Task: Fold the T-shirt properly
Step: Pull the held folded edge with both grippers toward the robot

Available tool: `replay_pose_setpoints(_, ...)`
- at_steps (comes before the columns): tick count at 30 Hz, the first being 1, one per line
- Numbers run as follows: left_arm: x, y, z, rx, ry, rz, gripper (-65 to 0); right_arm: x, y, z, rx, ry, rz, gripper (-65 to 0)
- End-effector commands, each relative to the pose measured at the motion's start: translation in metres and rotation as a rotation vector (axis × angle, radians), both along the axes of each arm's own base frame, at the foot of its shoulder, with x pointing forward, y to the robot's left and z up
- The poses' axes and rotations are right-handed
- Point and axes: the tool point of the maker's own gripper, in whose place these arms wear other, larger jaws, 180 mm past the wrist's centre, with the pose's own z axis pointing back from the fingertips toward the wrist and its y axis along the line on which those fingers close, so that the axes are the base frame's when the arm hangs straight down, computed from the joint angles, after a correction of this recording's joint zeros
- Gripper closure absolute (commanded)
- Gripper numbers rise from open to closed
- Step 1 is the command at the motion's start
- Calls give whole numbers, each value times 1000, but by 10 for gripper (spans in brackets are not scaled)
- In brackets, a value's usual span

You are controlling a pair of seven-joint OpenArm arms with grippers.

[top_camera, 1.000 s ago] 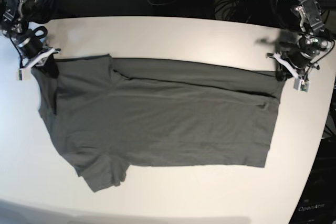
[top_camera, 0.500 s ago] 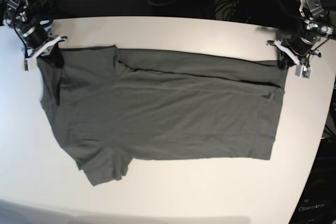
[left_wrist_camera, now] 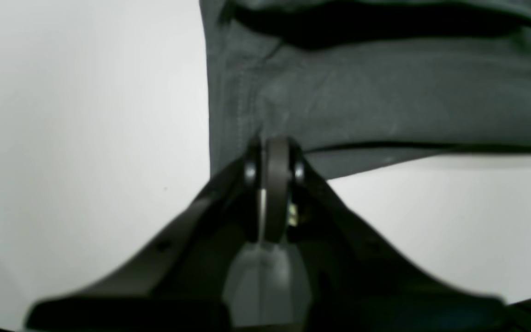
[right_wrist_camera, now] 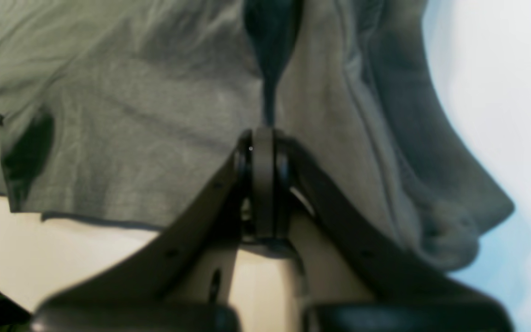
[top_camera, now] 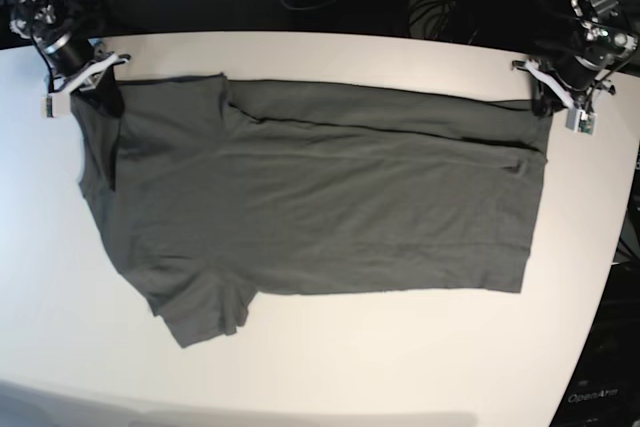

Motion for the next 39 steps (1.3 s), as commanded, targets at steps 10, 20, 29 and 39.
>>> replay_pose_setpoints(10,-81,13,-41,93,347,-6,-23,-62,-4,-43,-98,289,74,-6)
replay_pose_setpoints(20,-92,13,-43,92,357,-7,-23,-74,-3,-45,-80,295,30,-6)
replay_pose_setpoints(29,-106,7,-47,77,364,-7,-23,-85,6,-45,-51,263,2,-6)
replay_pose_setpoints(39,-121,7,-49,78,392,-7,-23,-96,9,-45,-44,262,-7,-6)
